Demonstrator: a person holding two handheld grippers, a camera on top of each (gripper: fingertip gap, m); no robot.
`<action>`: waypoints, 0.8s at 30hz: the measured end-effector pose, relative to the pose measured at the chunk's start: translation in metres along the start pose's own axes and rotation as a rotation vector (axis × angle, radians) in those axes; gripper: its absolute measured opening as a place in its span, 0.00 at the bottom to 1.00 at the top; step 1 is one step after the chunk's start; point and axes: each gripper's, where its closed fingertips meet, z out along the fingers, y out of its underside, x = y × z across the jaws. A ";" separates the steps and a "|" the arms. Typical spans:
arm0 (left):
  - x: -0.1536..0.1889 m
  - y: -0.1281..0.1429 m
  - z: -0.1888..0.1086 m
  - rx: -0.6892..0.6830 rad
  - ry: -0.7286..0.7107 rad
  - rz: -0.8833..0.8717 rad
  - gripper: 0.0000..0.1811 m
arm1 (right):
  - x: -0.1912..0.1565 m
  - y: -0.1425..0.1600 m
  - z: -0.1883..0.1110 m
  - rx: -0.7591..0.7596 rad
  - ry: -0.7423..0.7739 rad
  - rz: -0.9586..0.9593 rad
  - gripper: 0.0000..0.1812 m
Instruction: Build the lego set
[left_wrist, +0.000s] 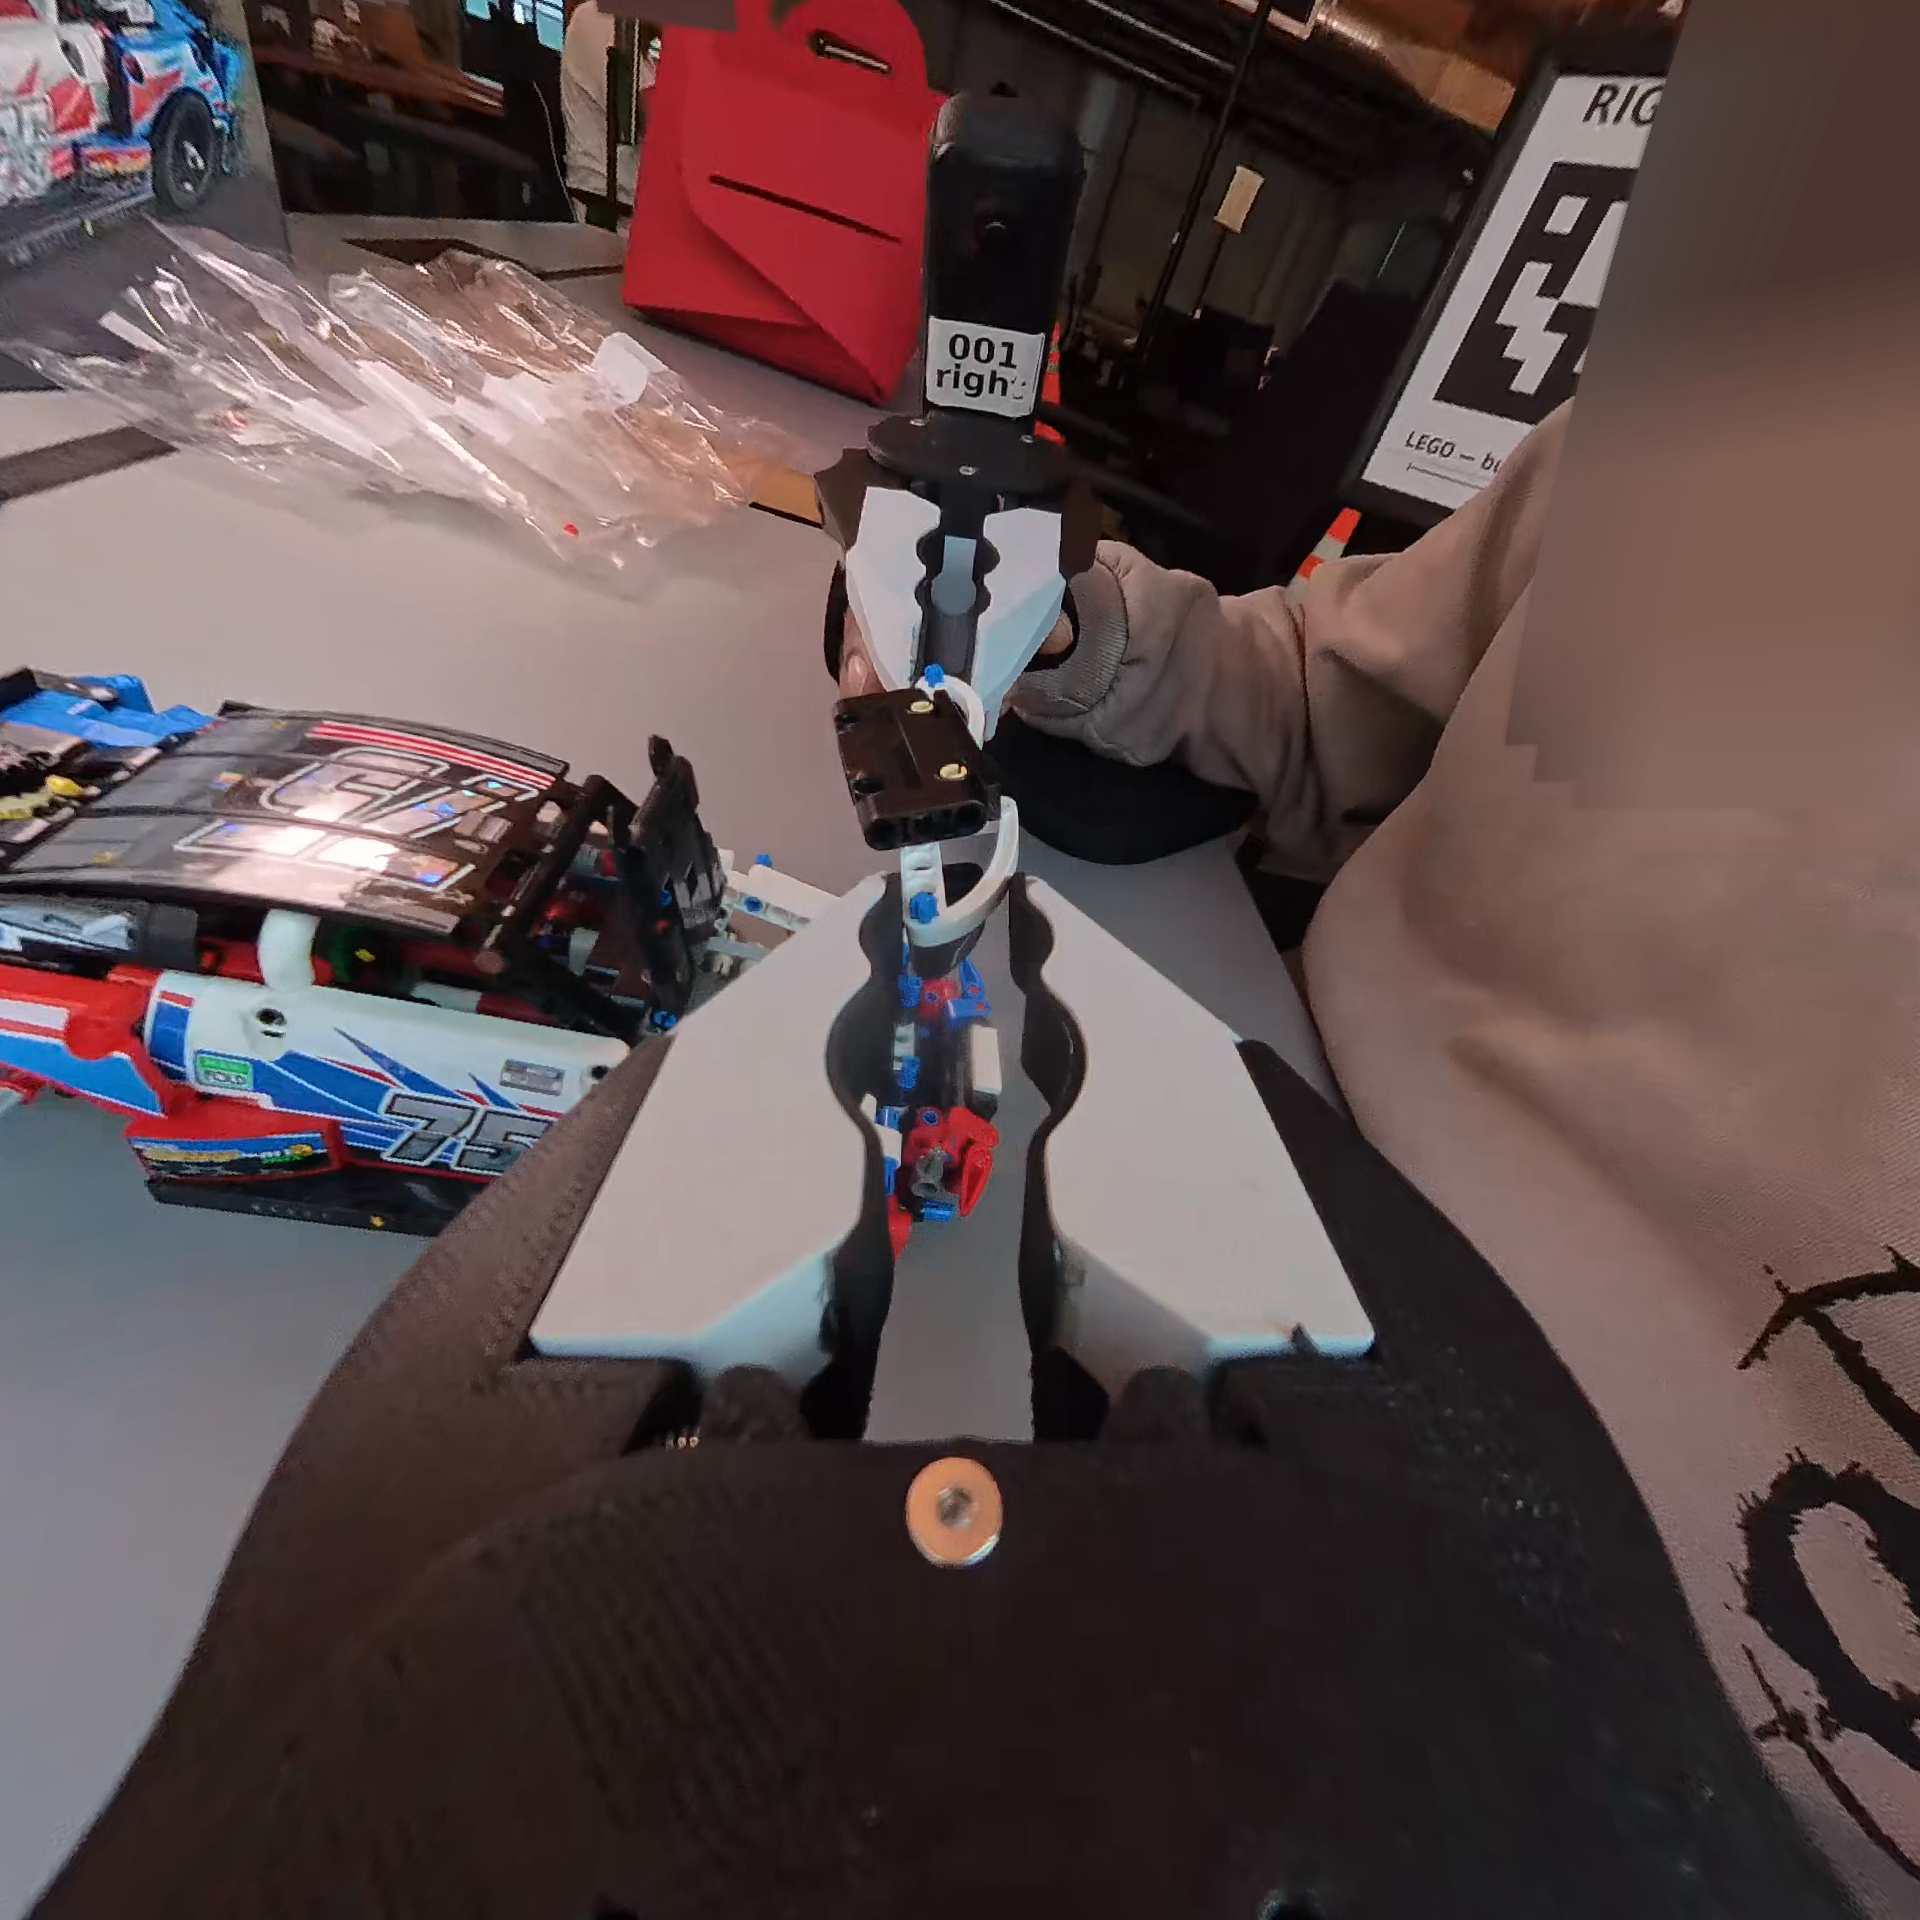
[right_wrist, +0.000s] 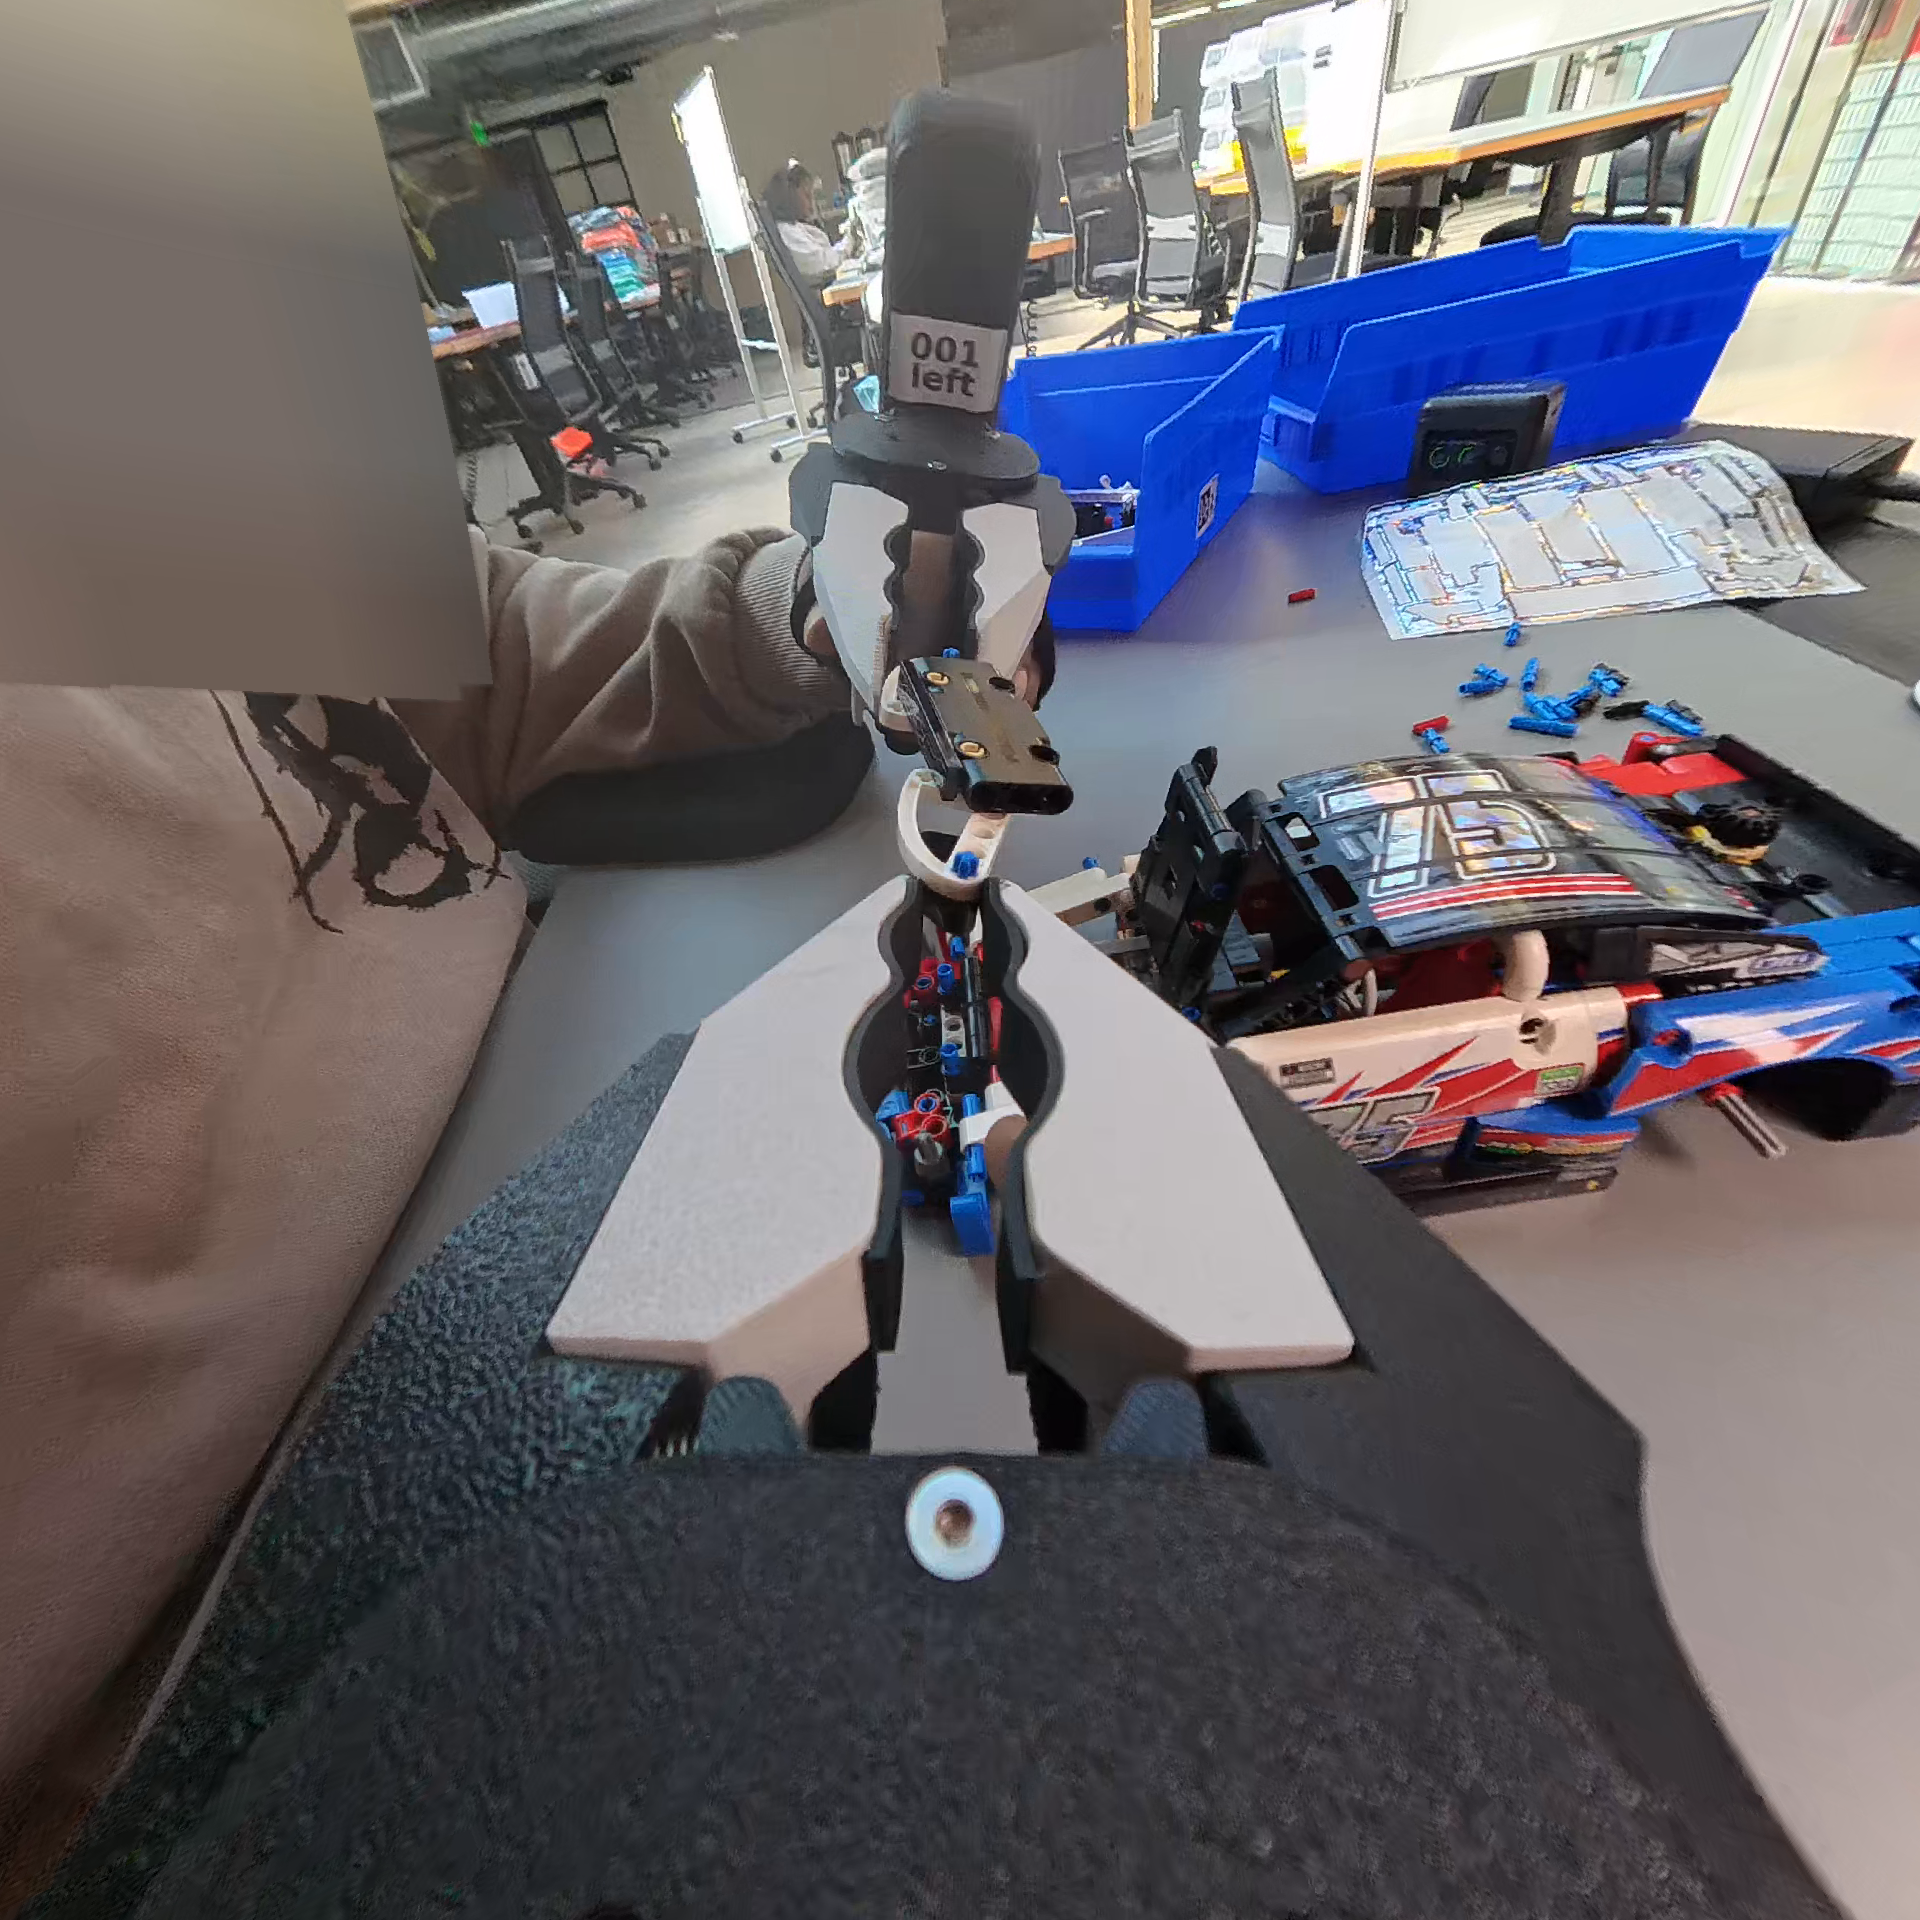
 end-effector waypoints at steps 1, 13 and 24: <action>0.000 0.003 0.000 -0.002 0.015 -0.031 0.10 | -0.001 0.001 0.000 0.005 -0.012 0.020 0.04; -0.003 0.022 0.002 -0.059 0.029 -0.102 0.09 | -0.007 0.016 0.002 -0.025 -0.090 0.093 0.04; -0.002 0.068 0.010 -0.312 -0.075 0.211 0.09 | -0.014 0.064 0.005 -0.276 -0.070 -0.121 0.03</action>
